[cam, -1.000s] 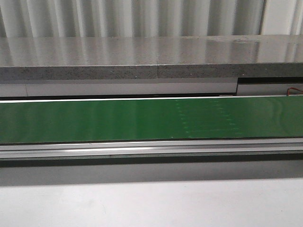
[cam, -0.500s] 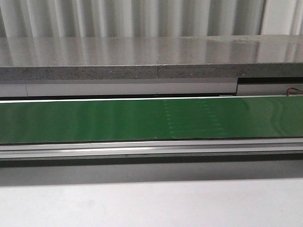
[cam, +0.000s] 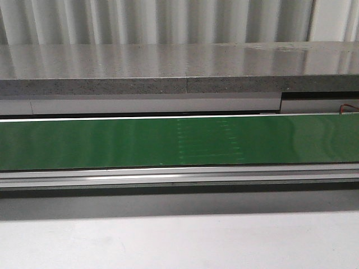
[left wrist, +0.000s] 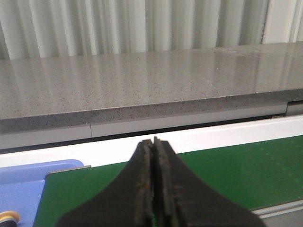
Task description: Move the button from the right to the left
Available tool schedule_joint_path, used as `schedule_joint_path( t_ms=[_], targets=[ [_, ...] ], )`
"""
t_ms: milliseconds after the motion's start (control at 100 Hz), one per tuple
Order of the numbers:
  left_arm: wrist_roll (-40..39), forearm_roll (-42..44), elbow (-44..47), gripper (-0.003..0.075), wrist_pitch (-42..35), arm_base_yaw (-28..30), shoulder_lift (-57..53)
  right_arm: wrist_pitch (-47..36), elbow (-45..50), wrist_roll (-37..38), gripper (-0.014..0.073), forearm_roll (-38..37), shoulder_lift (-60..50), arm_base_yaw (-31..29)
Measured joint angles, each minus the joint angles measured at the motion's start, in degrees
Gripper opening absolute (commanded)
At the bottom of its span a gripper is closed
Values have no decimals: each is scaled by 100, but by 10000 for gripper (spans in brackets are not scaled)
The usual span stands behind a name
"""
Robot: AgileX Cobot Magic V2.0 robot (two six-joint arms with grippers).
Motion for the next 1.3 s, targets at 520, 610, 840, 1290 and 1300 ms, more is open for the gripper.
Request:
schedule_joint_path(
  t_ms=[520, 610, 840, 1290, 1300],
  targets=[
    [-744, 1001, 1434, -21, -1332, 84, -331, 0, 0, 0, -67, 0, 0, 0],
    [-859, 1133, 1730, -20, -1563, 105, -331, 0, 0, 0, -67, 0, 0, 0],
    [-904, 1229, 2017, -20, -2024, 106, -331, 0, 0, 0, -67, 0, 0, 0],
    [-912, 1242, 2017, -20, -1988, 106, -331, 0, 0, 0, -67, 0, 0, 0],
    [-912, 1242, 2017, -20, -1988, 106, -331, 0, 0, 0, -67, 0, 0, 0]
  ],
)
